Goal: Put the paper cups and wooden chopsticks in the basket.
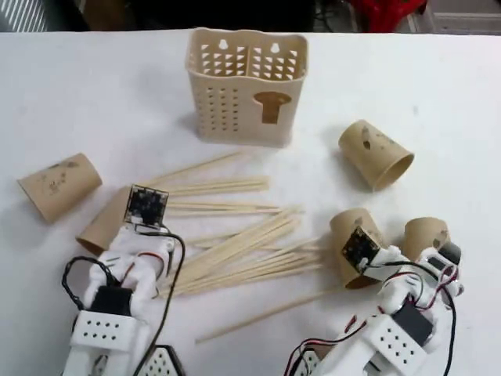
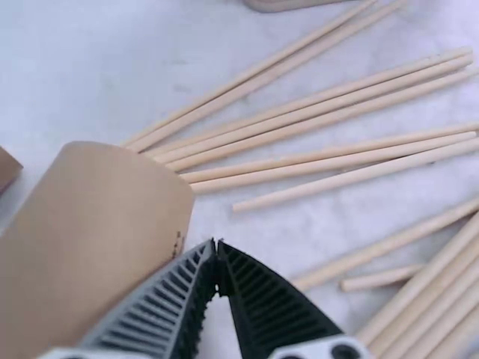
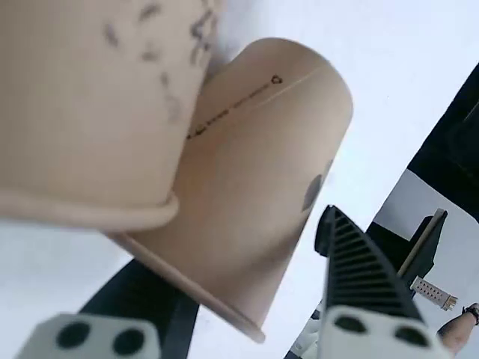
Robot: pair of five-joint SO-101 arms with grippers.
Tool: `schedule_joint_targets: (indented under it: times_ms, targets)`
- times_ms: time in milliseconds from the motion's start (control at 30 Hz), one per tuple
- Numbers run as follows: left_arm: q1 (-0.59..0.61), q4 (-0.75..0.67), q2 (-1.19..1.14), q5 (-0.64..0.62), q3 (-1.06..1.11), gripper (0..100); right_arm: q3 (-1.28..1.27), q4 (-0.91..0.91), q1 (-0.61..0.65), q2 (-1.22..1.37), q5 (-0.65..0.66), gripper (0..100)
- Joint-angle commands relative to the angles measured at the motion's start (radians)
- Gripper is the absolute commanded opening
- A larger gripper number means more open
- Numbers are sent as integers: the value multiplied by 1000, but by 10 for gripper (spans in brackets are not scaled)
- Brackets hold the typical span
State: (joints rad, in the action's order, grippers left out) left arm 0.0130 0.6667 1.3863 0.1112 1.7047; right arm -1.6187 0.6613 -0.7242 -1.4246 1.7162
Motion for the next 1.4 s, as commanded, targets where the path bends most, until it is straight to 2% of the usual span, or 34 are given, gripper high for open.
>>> schedule_joint_targets:
  times_ms: [0,133,333,633,767,833,1133,1267,1367]
  targets:
    - [7,6,8,-5,-5,25,-26,-39,30,-102,-84,205]
    - [7,6,8,-5,-5,25,-68,-30,27,-200,-137,178]
    - [7,6,8,-5,-5,25,-77,64,21,-334,-180,16]
    - [7,6,8,-5,-5,25,-51,139,-10,-375,-199,18]
    - [7,6,8,-5,-5,25,66,143,-39,-371,-384,18]
    - [7,6,8,-5,-5,25,153,200,-42,-371,-463,17]
    - [7,6,8,-5,-5,25,537,585,33,-367,-637,17]
    - [7,6,8,-5,-5,25,635,651,62,-334,-710,17]
    - [7,6,8,-6,-5,25,727,650,68,-213,-806,17]
